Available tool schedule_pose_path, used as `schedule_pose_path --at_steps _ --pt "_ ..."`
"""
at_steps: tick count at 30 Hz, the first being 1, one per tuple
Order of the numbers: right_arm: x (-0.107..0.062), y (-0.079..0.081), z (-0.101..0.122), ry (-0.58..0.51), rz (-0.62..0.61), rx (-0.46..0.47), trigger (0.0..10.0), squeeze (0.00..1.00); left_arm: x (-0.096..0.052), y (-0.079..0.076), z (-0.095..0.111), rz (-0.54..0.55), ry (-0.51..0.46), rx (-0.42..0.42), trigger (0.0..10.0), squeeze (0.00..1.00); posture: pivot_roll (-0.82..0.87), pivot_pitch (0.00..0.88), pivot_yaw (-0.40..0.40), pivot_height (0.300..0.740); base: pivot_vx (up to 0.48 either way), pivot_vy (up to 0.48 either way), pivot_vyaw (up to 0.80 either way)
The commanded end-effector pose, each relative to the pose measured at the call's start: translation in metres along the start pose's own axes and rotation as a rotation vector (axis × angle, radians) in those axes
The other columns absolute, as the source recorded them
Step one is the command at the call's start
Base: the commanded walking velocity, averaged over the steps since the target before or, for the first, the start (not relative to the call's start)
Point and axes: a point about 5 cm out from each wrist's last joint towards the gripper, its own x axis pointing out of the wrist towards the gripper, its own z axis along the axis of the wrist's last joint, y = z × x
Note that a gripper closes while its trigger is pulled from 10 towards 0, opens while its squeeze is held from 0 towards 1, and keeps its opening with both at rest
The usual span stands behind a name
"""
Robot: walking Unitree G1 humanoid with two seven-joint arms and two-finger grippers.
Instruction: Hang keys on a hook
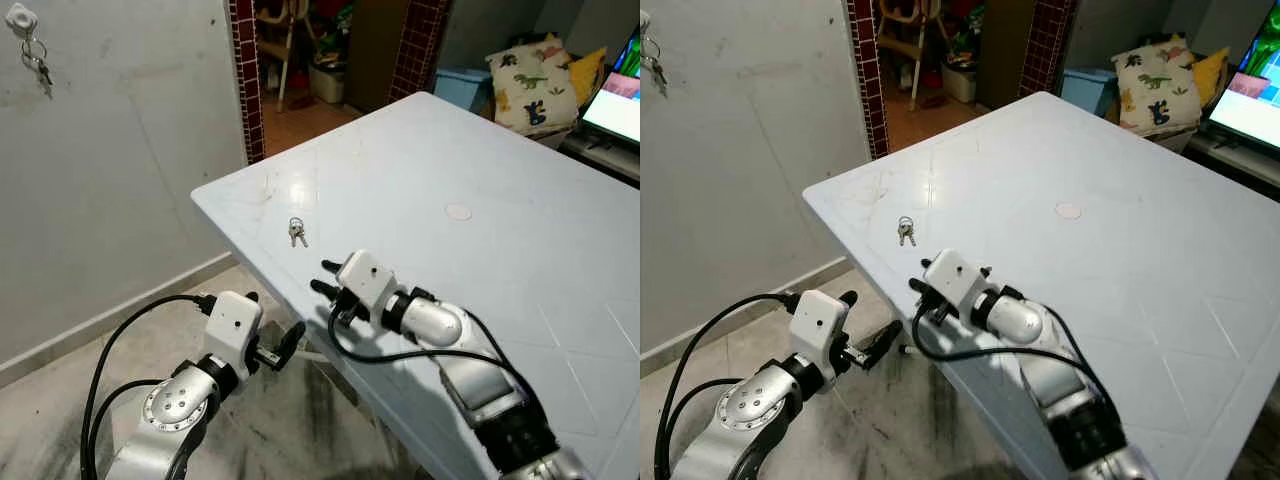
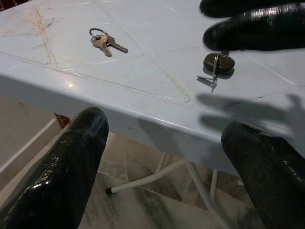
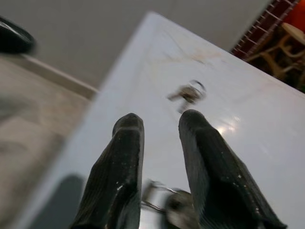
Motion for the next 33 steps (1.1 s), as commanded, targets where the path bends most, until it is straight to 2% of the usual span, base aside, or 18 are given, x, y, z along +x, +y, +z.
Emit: schedule_pose_path --at_steps 1,2,5,9,14,21,24,33 --pt "-0.002 -0.008 -0.006 0.044 -0.029 -0.053 10.0 0.0 0.001 0.001 0.002 0.001 0.0 0.01 10.0 0.0 0.12 0.057 -0.032 0.74 0.0 0.0 0.0" --pt "-0.003 -0.01 -0.01 0.083 -0.041 -0.075 10.0 0.0 0.001 0.001 0.002 0.001 0.001 0.01 10.0 0.0 0.12 0.058 -0.032 0.74 0.0 0.0 0.0" --pt "-0.003 -0.009 -0.015 0.126 -0.061 -0.032 10.0 0.0 0.0 0.001 0.001 0.0 0.003 0.009 10.0 0.0 0.12 0.059 -0.031 0.74 0.0 0.0 0.0" --pt "-0.002 0.005 -0.018 0.107 -0.015 -0.053 10.0 0.0 0.001 0.0 0.001 -0.005 0.007 0.008 10.0 0.0 0.12 0.062 -0.027 0.74 0.0 0.0 0.0" --pt "-0.002 0.006 -0.019 0.092 0.006 -0.049 10.0 0.0 0.001 0.0 0.001 -0.006 0.008 0.008 10.0 0.0 0.12 0.062 -0.027 0.74 0.0 0.0 0.0" --pt "-0.003 -0.019 -0.011 0.041 0.014 -0.106 10.0 0.0 0.0 0.001 0.001 -0.006 0.007 0.01 10.0 0.0 0.12 0.063 -0.027 0.74 0.0 0.0 0.0" --pt "-0.005 -0.025 -0.013 0.042 0.058 -0.202 10.0 0.0 0.001 0.001 0.002 -0.005 0.006 0.011 10.0 0.0 0.12 0.064 -0.026 0.74 0.0 0.0 0.0" --pt "-0.008 -0.024 -0.02 0.05 0.18 -0.298 10.0 0.0 0.001 0.001 0.002 -0.009 0.006 0.012 10.0 0.0 0.12 0.067 -0.025 0.74 0.0 0.0 0.0"
